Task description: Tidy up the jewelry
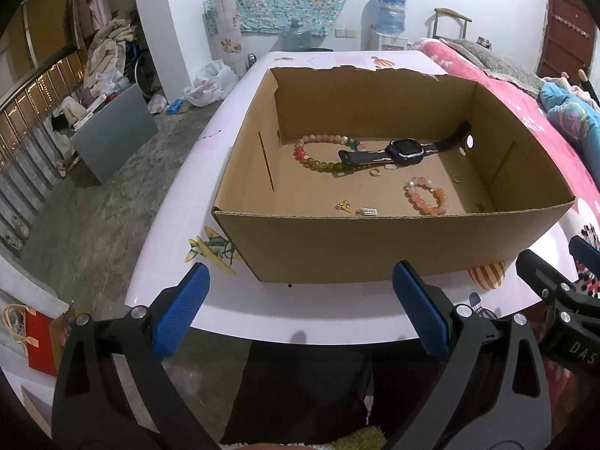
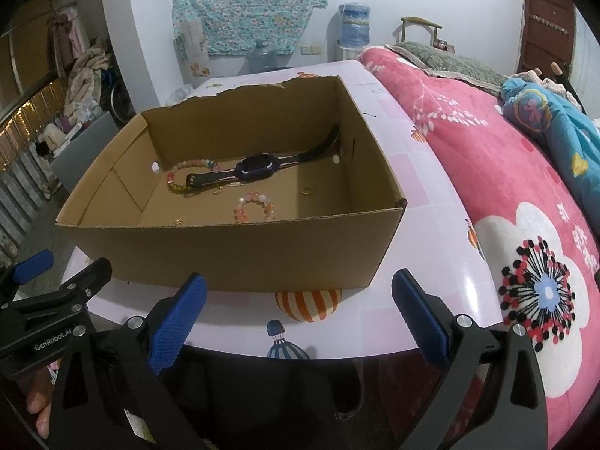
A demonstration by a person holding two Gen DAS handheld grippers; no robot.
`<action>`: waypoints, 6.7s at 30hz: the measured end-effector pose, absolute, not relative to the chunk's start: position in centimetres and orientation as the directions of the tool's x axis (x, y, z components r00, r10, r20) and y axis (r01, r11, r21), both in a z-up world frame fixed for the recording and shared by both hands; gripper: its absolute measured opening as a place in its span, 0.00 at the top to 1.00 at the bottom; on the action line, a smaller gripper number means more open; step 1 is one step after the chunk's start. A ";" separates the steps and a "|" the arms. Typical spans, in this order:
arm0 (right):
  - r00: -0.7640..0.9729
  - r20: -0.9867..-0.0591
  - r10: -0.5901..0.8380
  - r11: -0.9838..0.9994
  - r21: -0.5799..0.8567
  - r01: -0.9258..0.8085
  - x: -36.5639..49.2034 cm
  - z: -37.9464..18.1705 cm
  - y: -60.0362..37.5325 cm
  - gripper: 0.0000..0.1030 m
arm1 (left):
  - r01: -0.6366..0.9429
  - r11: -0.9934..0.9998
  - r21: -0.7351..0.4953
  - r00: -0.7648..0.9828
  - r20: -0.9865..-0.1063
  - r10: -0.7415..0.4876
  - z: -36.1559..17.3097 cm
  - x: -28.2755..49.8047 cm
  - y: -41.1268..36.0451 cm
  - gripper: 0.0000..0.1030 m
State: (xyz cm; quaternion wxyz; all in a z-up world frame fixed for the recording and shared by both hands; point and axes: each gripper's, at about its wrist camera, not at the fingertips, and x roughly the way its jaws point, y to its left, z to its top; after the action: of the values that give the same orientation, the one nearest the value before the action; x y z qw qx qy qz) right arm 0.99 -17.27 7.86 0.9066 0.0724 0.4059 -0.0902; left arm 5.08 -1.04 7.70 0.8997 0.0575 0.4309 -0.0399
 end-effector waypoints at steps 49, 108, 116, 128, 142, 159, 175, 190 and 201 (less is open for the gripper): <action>0.651 -0.753 -0.097 0.973 0.067 0.222 1.0 7.6 -17.5 0.07 | 0.123 0.989 0.077 0.619 -0.786 -0.015 7.4 5.0 -1.0 0.08; 0.646 -0.758 -0.090 0.972 0.074 0.222 0.8 7.3 -17.5 0.07 | 0.127 0.989 0.074 0.606 -0.796 -0.018 7.2 4.6 -1.0 0.08; 0.646 -0.758 -0.090 0.971 0.076 0.225 0.8 7.2 -17.5 0.07 | 0.126 0.990 0.071 0.603 -0.797 -0.019 7.1 4.7 -0.9 0.08; 0.644 -0.760 -0.089 0.971 0.077 0.226 0.8 7.2 -17.6 0.07 | 0.126 0.990 0.070 0.597 -0.802 -0.020 7.1 4.8 -0.6 0.08; 0.645 -0.759 -0.089 0.971 0.078 0.226 0.8 7.3 -17.7 0.07 | 0.123 0.990 0.068 0.597 -0.802 -0.019 7.1 4.7 -0.4 0.08; 0.645 -0.759 -0.089 0.971 0.079 0.226 0.8 7.3 -17.7 0.07 | 0.122 0.990 0.067 0.596 -0.803 -0.020 7.2 4.7 -0.4 0.08; 0.644 -0.760 -0.088 0.972 0.077 0.224 1.0 7.4 -17.6 0.07 | 0.121 0.990 0.068 0.596 -0.803 -0.018 7.3 4.8 -0.3 0.08; 0.642 -0.762 -0.088 0.971 0.078 0.225 1.0 7.4 -17.6 0.07 | 0.122 0.990 0.067 0.590 -0.807 -0.018 7.4 4.6 -0.1 0.08; 0.641 -0.763 -0.086 0.971 0.081 0.225 1.1 7.3 -17.6 0.07 | 0.116 0.991 0.067 0.588 -0.809 -0.014 7.4 4.4 0.2 0.08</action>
State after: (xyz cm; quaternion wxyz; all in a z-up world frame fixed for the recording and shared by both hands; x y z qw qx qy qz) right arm 1.09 -17.62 7.30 0.9019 0.0843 0.4147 -0.0862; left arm 4.45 0.16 7.43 0.8894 0.0560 0.4523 -0.0365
